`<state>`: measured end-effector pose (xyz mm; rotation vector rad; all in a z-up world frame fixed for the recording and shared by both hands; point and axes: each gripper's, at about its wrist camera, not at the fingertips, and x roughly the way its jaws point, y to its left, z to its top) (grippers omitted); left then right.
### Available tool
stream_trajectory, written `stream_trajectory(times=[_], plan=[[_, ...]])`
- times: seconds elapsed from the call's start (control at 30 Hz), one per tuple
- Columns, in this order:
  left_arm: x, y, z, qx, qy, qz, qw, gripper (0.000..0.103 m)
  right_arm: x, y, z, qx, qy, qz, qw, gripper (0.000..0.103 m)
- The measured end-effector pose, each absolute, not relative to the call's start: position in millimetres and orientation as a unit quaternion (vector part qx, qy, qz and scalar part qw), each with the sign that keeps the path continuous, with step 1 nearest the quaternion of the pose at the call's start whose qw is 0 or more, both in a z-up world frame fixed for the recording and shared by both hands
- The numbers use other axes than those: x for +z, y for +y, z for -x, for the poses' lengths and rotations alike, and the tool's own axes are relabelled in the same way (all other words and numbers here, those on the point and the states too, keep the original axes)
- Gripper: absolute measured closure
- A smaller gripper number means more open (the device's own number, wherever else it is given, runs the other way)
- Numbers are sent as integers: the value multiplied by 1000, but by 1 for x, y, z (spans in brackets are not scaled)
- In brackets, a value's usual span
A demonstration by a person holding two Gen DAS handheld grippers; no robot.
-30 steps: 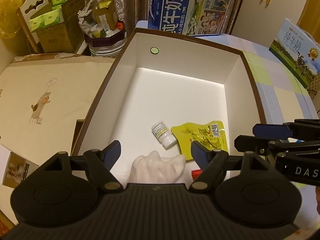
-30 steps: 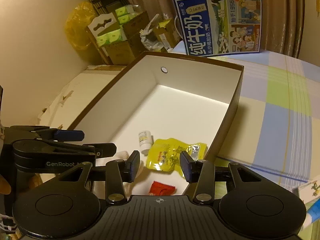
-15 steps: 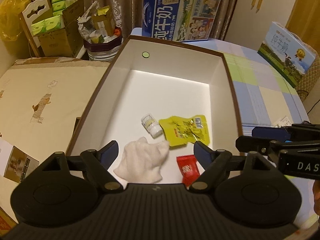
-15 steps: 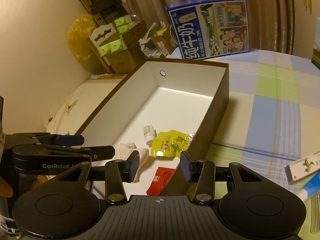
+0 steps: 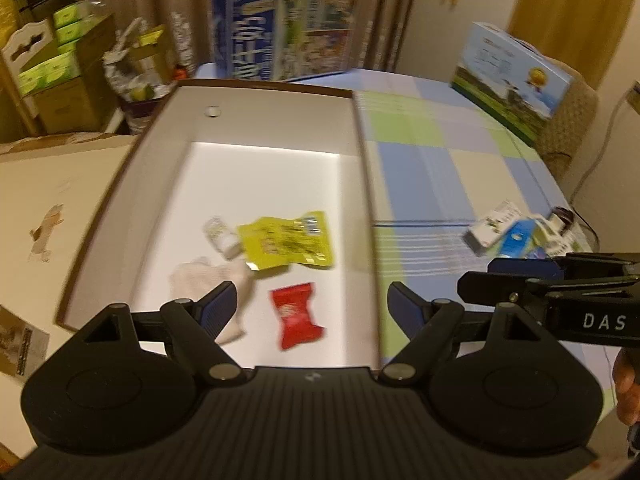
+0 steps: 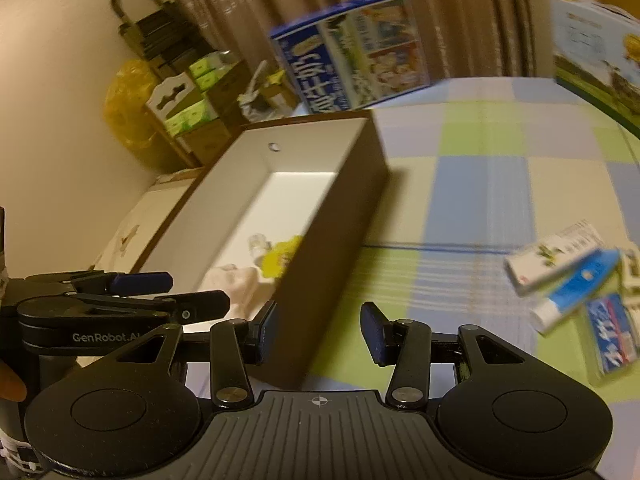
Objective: Organize objects
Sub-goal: 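Withdraw both tools from the box and move toward the items on the tablecloth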
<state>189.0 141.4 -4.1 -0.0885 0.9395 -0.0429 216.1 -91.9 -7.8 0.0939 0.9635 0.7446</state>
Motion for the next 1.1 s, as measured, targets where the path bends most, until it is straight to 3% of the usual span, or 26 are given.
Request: stream_trajectory(times=[0.6, 1.1], plan=[[-3, 12, -201, -113, 454, 10, 884, 23, -7, -248, -224, 219, 462, -100, 854, 60], [-31, -46, -242, -130, 466, -15, 875, 24, -25, -311, -266, 144, 470, -109, 864, 60]])
